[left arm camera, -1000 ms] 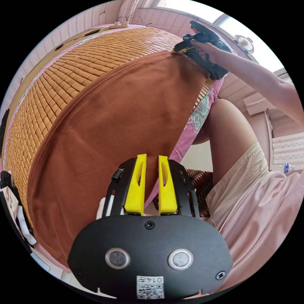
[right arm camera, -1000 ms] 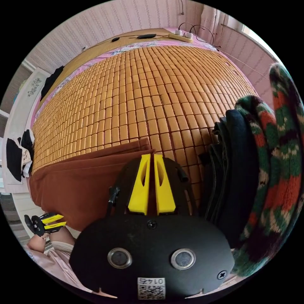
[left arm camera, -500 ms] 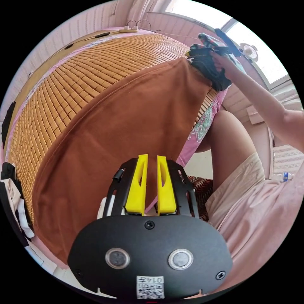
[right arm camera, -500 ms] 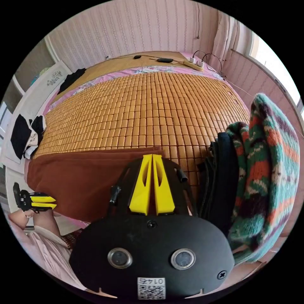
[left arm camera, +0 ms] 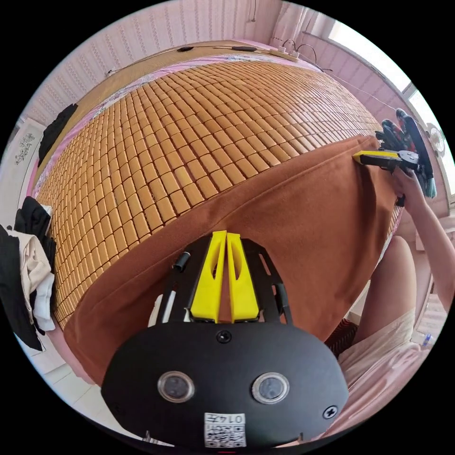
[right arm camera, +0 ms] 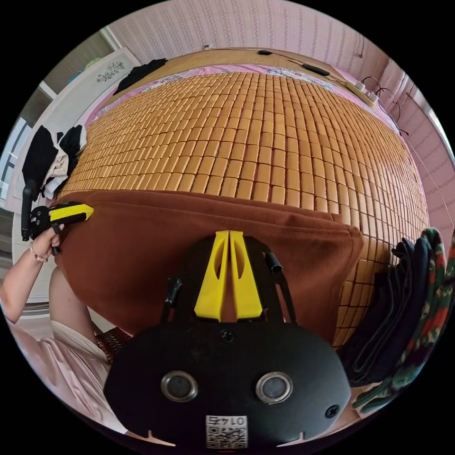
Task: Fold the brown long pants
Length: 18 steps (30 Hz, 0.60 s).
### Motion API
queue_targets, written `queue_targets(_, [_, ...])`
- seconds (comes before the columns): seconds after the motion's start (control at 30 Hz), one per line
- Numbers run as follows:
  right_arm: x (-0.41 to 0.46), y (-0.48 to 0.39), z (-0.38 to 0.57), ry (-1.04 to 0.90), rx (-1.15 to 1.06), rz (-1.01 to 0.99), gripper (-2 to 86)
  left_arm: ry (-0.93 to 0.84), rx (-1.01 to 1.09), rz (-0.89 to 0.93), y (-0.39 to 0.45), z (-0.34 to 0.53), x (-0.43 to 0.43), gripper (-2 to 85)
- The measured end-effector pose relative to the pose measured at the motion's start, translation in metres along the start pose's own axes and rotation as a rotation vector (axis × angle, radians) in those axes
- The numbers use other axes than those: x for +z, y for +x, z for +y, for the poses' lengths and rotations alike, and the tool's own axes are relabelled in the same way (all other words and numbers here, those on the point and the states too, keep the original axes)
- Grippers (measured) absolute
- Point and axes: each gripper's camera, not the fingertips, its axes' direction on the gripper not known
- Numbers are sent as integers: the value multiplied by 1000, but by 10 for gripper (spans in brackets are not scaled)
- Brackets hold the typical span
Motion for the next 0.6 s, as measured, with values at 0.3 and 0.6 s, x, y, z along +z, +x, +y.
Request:
queue_targets(0.3, [3, -43, 67, 9, 24, 37, -3, 101, 115, 160, 62, 80, -28, -10])
queue_targets(0.6, [18, -47, 70, -84, 105, 153, -3, 39, 153, 135, 100, 146, -3, -10])
